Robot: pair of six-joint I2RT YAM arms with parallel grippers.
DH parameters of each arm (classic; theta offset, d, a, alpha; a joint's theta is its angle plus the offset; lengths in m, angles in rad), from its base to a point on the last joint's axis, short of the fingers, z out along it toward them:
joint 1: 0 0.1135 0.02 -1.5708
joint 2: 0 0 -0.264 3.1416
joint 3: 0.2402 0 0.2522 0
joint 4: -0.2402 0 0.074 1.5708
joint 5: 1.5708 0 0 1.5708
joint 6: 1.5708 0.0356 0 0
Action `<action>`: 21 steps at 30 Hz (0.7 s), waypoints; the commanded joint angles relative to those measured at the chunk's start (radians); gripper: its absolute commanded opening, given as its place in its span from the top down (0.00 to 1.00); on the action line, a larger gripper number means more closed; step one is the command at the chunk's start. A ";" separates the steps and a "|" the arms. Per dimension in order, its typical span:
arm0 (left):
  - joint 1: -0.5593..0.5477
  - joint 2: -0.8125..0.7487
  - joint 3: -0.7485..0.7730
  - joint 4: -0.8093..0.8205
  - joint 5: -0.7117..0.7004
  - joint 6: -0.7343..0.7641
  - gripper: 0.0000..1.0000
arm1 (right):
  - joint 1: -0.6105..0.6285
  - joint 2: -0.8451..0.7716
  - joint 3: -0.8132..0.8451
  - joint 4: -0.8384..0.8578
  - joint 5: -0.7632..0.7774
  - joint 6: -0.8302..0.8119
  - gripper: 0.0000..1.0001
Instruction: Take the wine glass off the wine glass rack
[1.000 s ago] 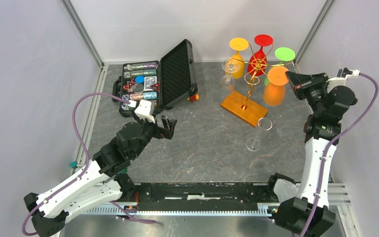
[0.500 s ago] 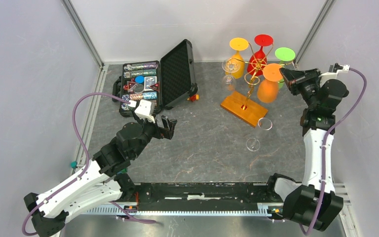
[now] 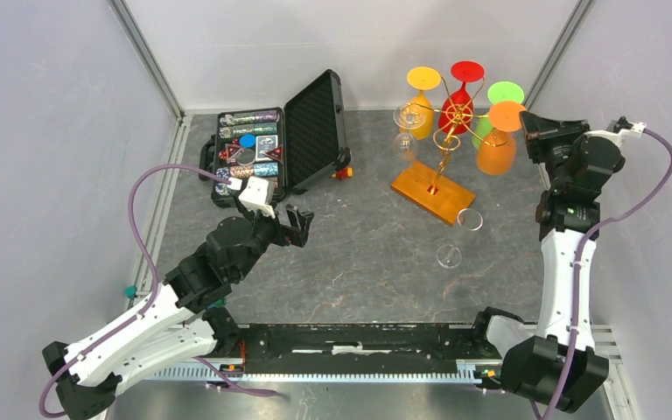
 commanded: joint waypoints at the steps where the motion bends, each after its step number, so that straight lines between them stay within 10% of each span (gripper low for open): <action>1: -0.002 -0.007 0.037 0.010 -0.004 -0.002 0.00 | -0.001 -0.091 0.041 -0.071 0.189 -0.046 1.00; 11: -0.002 -0.009 0.053 0.004 0.027 -0.005 0.00 | 0.000 -0.175 0.174 -0.198 0.313 -0.188 1.00; 21: -0.002 0.060 0.165 -0.084 0.195 -0.108 0.00 | 0.000 -0.215 0.302 -0.092 0.099 -0.185 1.00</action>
